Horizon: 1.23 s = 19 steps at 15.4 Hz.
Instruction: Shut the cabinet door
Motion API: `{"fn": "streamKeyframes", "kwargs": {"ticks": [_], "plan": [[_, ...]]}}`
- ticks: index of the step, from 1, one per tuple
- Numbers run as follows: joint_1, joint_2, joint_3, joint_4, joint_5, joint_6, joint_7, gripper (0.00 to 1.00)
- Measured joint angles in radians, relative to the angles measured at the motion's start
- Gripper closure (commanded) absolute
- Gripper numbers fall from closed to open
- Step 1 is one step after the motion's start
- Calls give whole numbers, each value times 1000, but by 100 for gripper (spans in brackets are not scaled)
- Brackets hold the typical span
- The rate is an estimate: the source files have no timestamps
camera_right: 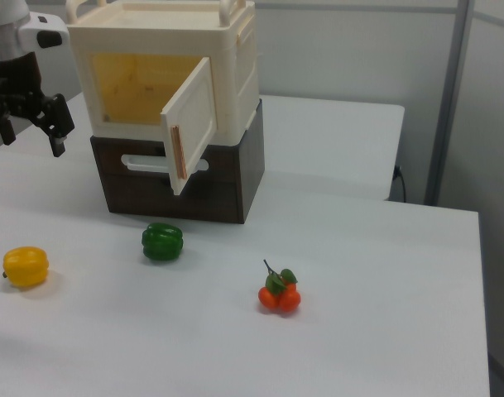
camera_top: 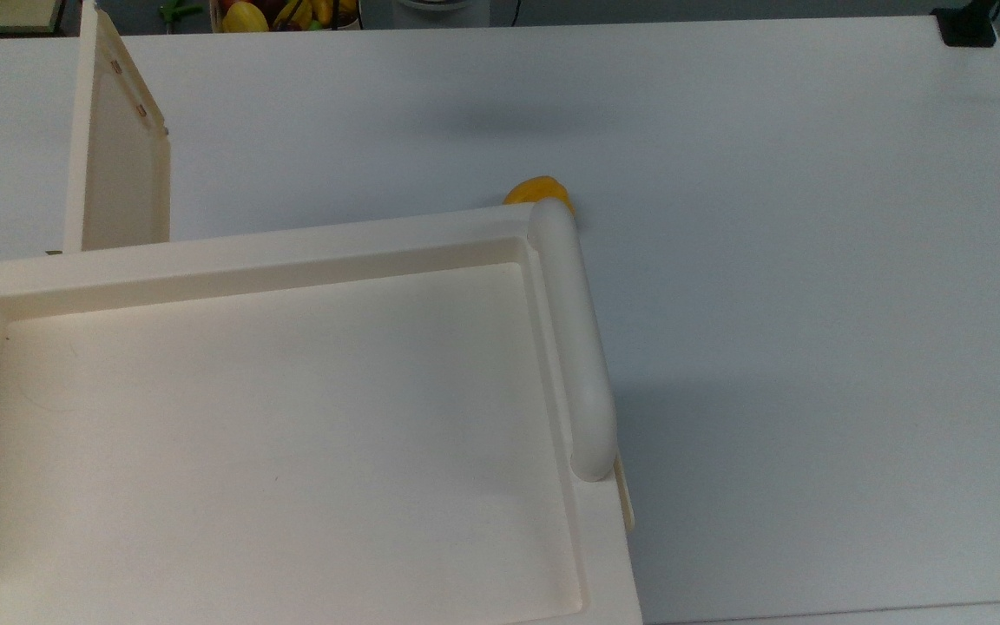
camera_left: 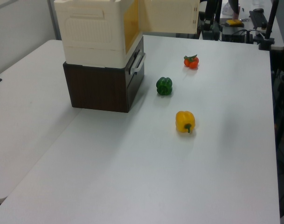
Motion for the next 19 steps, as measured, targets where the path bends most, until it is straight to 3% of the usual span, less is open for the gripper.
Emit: {"fn": "streamKeyframes", "kwargs": {"ticks": [6, 8, 11, 13, 19], "plan": [[-20, 0, -23, 0, 0, 0, 0, 2], [-25, 0, -40, 0, 0, 2, -1, 30], [-26, 0, -72, 2, 0, 7, -1, 83], [-31, -2, -89, 7, 0, 13, -1, 99], [-70, -14, -179, 15, 13, 14, -1, 100]]}}
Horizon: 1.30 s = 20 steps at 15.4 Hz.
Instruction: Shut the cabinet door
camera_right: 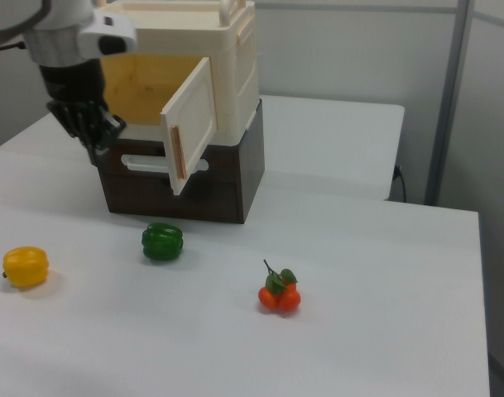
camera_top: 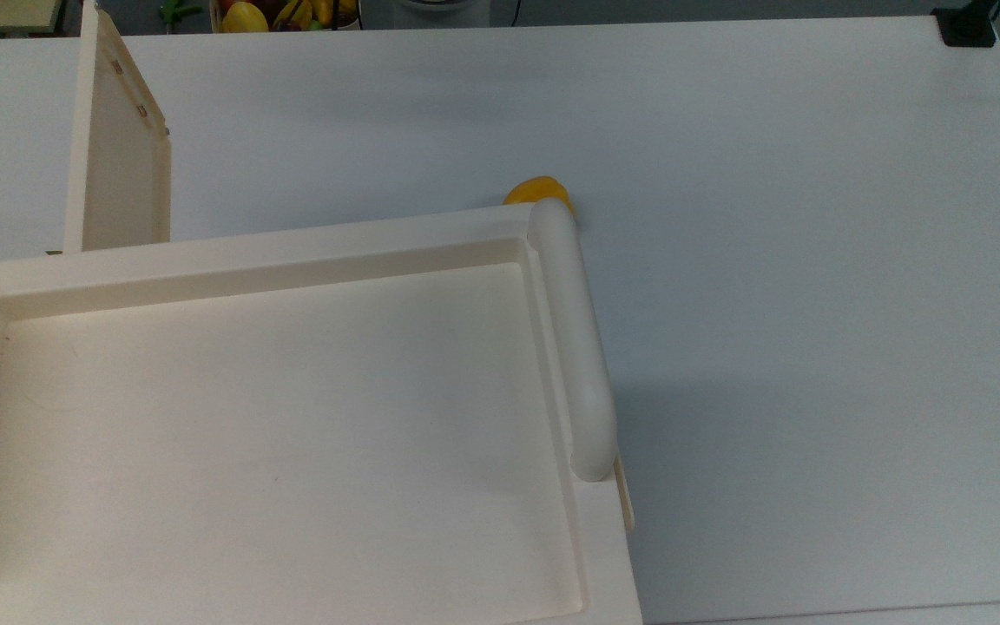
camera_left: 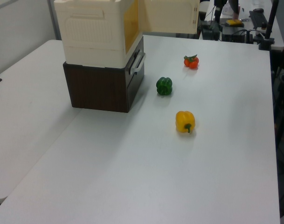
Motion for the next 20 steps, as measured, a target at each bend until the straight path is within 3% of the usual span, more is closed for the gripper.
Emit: {"fn": "streamKeyframes", "kwargs": {"ticks": [4, 7, 15, 20], "plan": [[-10, 6, -124, -3, 102, 104, -24, 100], [-15, 24, -179, -22, 188, 216, -92, 100], [-36, 140, -203, -48, 456, 510, -192, 100], [-29, 179, -183, -47, 483, 523, -199, 100]]}}
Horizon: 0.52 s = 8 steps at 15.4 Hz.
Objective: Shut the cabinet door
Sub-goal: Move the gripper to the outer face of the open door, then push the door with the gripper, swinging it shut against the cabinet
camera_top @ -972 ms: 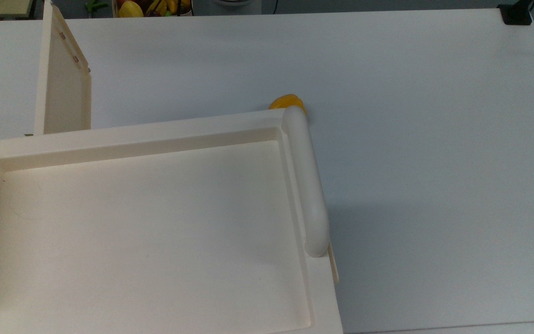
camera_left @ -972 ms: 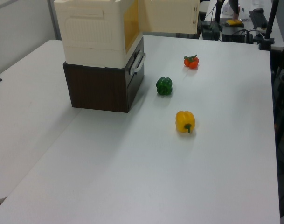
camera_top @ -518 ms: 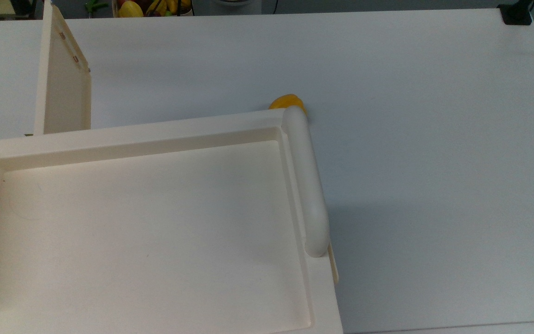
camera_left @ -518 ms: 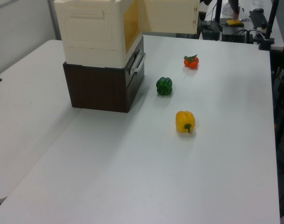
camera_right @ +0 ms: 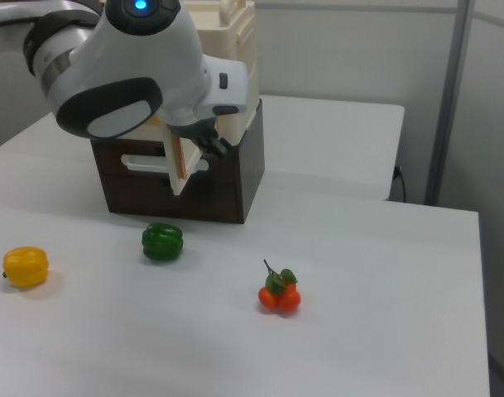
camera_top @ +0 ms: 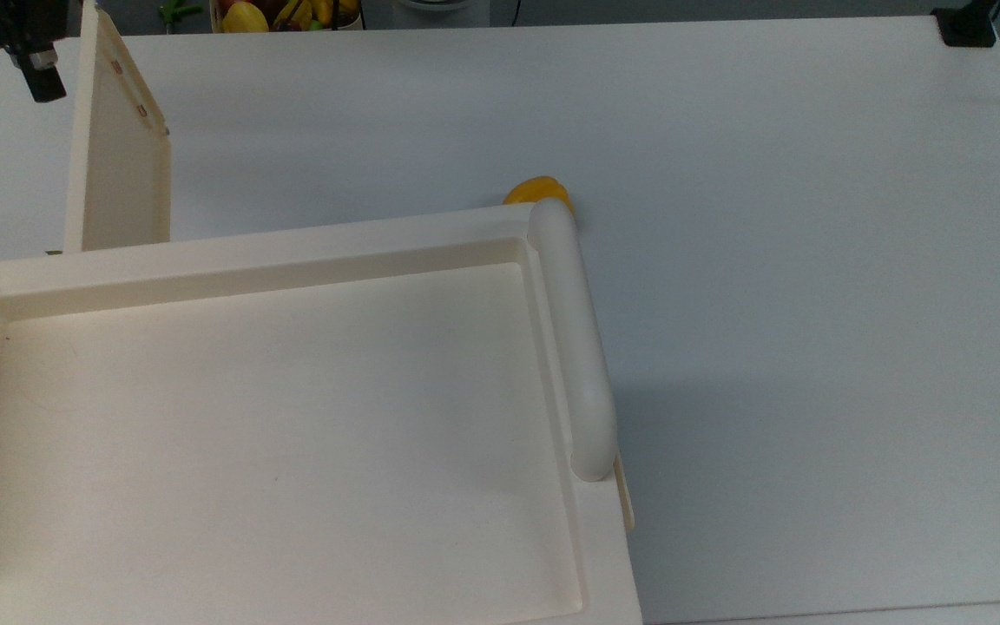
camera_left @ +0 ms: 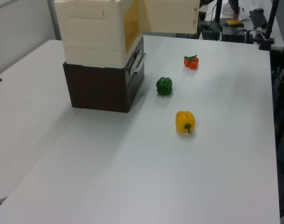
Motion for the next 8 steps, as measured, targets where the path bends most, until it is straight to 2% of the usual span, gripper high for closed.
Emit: {"fn": "streamKeyframes", "kwargs": {"ticks": [8], "plan": [[6, 4, 130, 2, 27, 0, 0, 100]]}}
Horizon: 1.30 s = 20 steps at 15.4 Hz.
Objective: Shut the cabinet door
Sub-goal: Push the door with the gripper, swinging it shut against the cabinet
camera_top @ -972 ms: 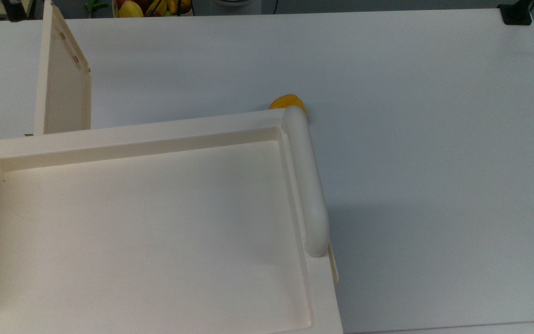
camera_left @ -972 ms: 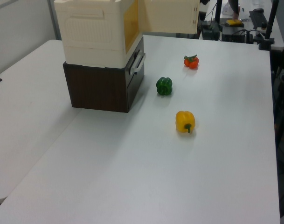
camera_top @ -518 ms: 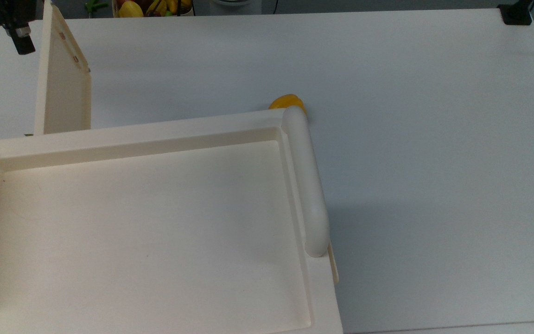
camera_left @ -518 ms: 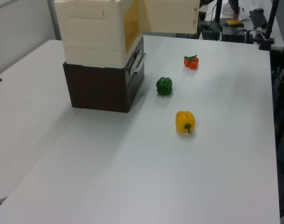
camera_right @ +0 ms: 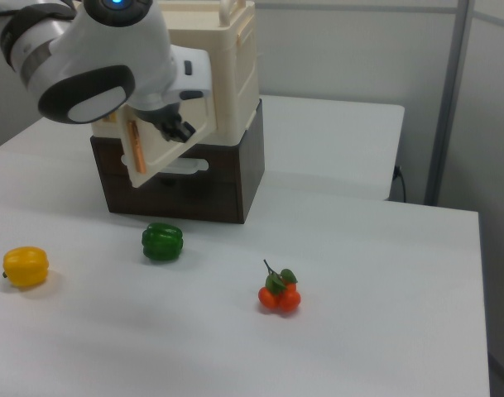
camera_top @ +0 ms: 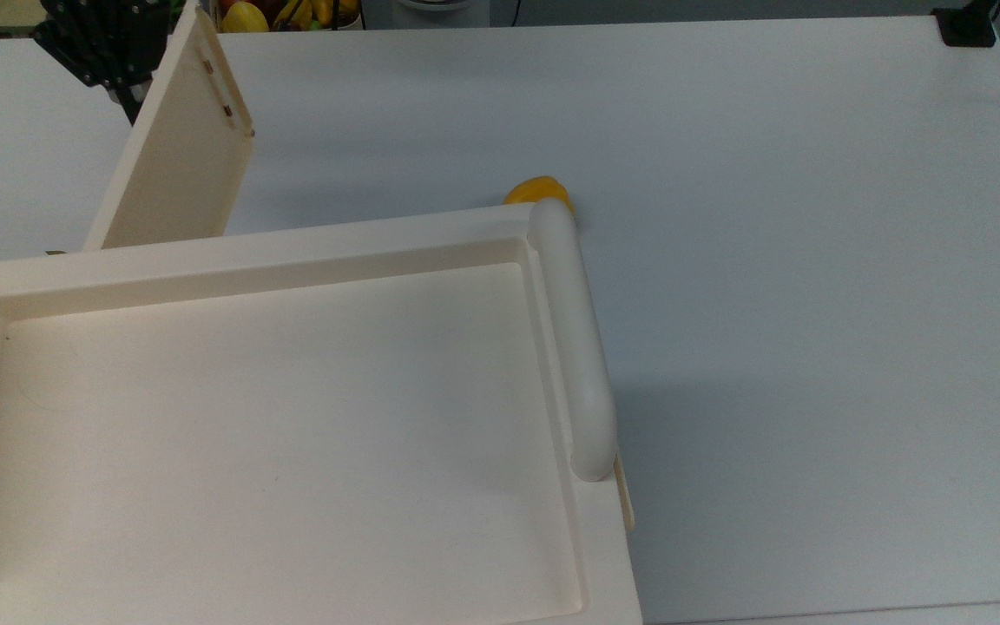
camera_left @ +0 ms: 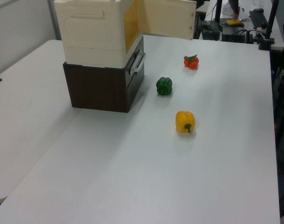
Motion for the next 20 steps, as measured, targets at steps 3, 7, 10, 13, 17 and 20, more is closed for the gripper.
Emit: {"fn": "streamKeyframes", "kwargs": {"ticks": [3, 7, 10, 13, 17, 20], "plan": [[4, 7, 52, 0, 25, 24, 0, 100], [19, 24, 113, 3, 60, 109, 0, 100], [23, 42, 163, 4, 64, 181, 5, 100], [27, 82, 213, 6, 73, 318, 17, 100], [55, 144, 245, 27, 89, 493, 21, 100], [60, 180, 272, 46, 98, 590, 22, 100]]}}
